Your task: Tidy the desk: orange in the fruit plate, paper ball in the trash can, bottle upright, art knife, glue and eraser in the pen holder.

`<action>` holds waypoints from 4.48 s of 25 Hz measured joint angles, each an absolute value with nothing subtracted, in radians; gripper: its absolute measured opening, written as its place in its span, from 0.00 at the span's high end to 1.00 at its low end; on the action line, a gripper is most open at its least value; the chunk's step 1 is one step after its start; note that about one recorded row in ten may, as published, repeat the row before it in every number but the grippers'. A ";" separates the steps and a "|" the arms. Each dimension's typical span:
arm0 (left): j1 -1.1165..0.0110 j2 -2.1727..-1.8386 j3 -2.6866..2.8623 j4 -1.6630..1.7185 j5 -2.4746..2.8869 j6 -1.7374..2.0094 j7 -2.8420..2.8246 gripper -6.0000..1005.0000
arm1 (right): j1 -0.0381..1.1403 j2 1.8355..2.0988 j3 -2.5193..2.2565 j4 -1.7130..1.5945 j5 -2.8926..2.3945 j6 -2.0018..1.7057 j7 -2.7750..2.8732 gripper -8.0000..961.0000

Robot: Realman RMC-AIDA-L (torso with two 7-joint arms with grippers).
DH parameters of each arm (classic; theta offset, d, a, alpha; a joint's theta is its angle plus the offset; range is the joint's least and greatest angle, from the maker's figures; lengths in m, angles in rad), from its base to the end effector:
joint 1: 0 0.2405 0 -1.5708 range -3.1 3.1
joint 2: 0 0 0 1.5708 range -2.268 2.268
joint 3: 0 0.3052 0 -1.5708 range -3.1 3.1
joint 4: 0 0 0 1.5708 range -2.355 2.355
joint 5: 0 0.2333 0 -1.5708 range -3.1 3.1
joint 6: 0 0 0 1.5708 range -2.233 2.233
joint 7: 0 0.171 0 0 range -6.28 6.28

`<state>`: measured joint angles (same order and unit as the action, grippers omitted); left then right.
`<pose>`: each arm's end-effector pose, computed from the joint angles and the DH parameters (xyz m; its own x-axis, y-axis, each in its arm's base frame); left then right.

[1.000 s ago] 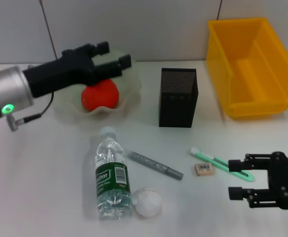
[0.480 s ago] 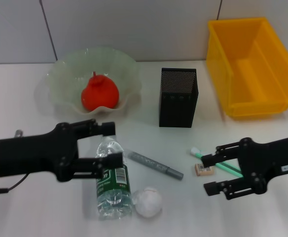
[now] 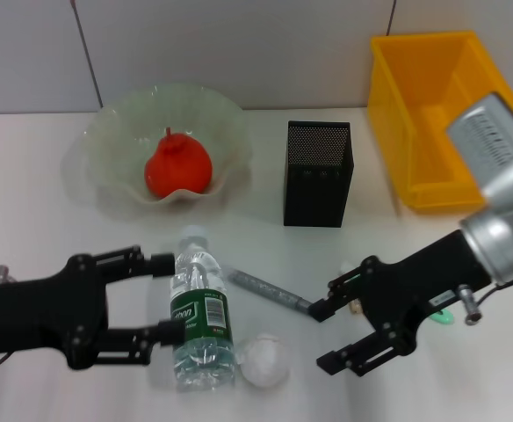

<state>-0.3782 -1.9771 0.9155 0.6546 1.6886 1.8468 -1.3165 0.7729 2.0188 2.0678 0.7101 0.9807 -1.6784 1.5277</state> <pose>-0.3059 0.3126 -0.0073 0.7341 0.2685 0.6237 0.3154 -0.9482 0.0371 0.2245 0.3970 -0.0715 0.9867 -0.1464 -0.0712 -0.1343 -0.9792 0.1522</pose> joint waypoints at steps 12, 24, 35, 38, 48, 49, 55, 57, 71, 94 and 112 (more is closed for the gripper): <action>-0.369 -1.950 0.913 0.736 1.842 1.833 -1.310 0.14 | 0.801 2.060 1.945 0.734 0.971 -1.554 1.545 0.34; -0.371 -1.951 0.891 0.736 1.842 1.840 -1.313 0.14 | 0.774 2.084 1.770 0.729 1.061 -1.392 1.485 0.35; -0.370 -1.947 0.885 0.733 1.842 1.845 -1.319 0.14 | 0.776 2.086 1.696 0.706 1.093 -1.321 1.469 0.35; -0.368 -1.946 0.885 0.732 1.839 1.845 -1.320 0.14 | 0.778 2.087 1.630 0.689 1.137 -1.275 1.465 0.35; -0.368 -1.945 0.880 0.730 1.839 1.847 -1.320 0.14 | 0.752 2.084 1.624 0.707 1.154 -1.264 1.478 0.35; -0.368 -1.945 0.880 0.730 1.839 1.847 -1.320 0.14 | 0.739 2.082 1.649 0.728 1.155 -1.285 1.483 0.35; -0.367 -1.945 0.862 0.729 1.843 1.857 -1.322 0.14 | 0.687 2.075 1.808 0.810 1.151 -1.397 1.490 0.41; -0.367 -1.946 0.861 0.727 1.843 1.855 -1.322 0.14 | 0.636 2.069 1.969 0.862 1.155 -1.469 1.490 0.44; -0.373 -1.960 0.860 0.699 1.845 1.824 -1.310 0.14 | 0.505 2.078 2.432 0.704 1.625 -1.290 1.209 0.44; -0.376 -1.966 0.848 0.700 1.842 1.819 -1.311 0.14 | 0.528 2.078 2.429 0.627 1.723 -0.911 1.149 0.23; -0.378 -1.968 0.847 0.689 1.845 1.816 -1.311 0.14 | 0.492 2.078 2.436 0.620 1.934 -1.062 1.141 0.18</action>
